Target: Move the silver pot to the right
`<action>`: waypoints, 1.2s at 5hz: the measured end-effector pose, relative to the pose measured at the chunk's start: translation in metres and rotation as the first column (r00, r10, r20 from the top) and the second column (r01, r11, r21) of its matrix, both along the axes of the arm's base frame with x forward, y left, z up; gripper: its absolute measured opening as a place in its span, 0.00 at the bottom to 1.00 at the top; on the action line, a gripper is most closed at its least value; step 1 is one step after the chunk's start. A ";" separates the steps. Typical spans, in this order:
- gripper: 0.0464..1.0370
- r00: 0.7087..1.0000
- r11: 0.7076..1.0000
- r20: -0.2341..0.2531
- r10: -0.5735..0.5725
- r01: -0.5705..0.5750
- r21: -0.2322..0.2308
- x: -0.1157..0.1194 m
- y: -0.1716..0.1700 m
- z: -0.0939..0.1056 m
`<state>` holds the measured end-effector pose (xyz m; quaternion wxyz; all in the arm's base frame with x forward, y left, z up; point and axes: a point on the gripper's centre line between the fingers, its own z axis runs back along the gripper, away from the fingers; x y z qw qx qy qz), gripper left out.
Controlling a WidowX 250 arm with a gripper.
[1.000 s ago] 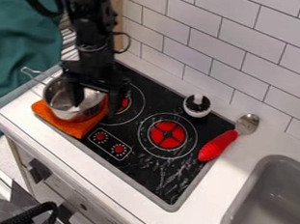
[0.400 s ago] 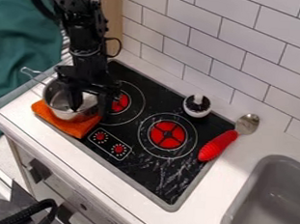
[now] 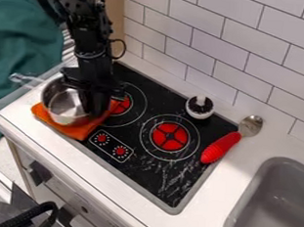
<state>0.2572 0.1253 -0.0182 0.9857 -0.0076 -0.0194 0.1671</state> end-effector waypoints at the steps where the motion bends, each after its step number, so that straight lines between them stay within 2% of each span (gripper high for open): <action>1: 0.02 1.000 1.000 -0.007 -0.019 0.019 -0.010 0.006 -0.005 -0.002; 3: 0.01 0.997 0.997 -0.023 -0.072 0.072 0.004 0.012 -0.018 0.002; 4: 0.01 0.990 0.986 -0.022 -0.142 0.143 0.080 0.022 -0.028 0.030; 5: 0.01 0.974 0.958 -0.043 -0.221 0.226 0.174 0.037 -0.039 0.058; 6: 0.01 0.966 0.940 -0.053 -0.254 0.260 0.222 0.050 -0.046 0.072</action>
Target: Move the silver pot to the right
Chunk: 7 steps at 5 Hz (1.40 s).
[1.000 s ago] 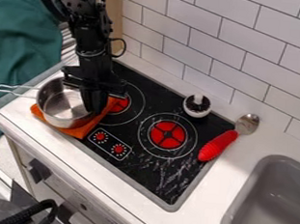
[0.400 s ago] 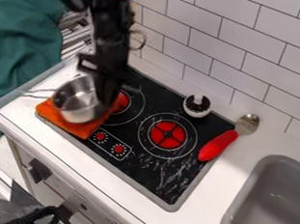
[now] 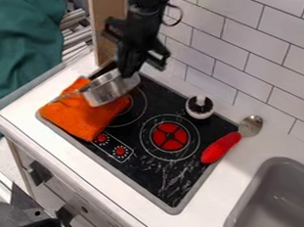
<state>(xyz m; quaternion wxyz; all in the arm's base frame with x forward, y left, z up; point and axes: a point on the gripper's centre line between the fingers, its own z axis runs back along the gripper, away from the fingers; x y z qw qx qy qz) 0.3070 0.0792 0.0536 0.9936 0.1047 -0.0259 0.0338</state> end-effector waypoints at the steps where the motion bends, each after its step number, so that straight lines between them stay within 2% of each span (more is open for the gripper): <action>1: 0.01 0.999 0.999 0.008 -0.044 0.044 0.029 0.016 -0.011 0.008; 3: 0.02 0.994 0.993 -0.005 -0.108 0.108 0.043 0.049 -0.028 0.004; 4: 0.17 0.998 0.998 0.007 -0.059 0.058 0.018 0.046 -0.032 -0.001; 5: 0.40 1.000 0.999 0.004 -0.029 0.029 -0.016 0.032 -0.037 -0.016; 6: 0.74 1.000 0.999 0.026 0.002 -0.001 -0.043 0.028 -0.040 -0.017; 7: 0.97 0.999 0.997 0.029 0.018 -0.016 -0.074 0.024 -0.045 -0.024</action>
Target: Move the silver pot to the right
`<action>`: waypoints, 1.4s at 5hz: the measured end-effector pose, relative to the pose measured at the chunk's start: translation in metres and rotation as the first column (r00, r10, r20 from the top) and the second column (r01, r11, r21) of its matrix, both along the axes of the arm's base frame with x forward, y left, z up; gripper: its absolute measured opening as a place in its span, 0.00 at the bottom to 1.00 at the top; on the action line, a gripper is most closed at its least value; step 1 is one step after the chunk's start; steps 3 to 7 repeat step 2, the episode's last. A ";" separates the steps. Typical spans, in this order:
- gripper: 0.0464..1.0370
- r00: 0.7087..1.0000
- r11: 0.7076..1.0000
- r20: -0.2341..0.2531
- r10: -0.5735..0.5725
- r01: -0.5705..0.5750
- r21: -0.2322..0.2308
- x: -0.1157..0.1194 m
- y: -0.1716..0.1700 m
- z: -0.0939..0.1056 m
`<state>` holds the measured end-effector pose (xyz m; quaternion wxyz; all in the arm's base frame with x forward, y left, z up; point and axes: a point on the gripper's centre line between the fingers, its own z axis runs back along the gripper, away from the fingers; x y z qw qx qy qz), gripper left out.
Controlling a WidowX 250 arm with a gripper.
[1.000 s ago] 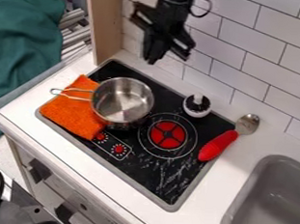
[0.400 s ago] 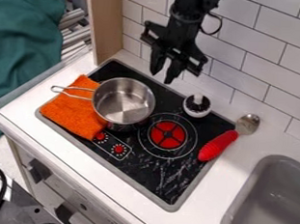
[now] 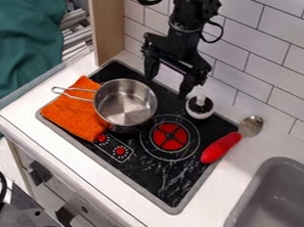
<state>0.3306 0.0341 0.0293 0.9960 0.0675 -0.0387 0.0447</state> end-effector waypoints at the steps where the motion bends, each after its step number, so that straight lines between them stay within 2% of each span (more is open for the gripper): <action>1: 0.97 1.000 1.000 0.012 0.009 -0.009 -0.012 0.000 -0.002 -0.002; 7: 0.97 0.999 0.999 0.018 0.029 -0.029 -0.023 -0.001 -0.004 -0.005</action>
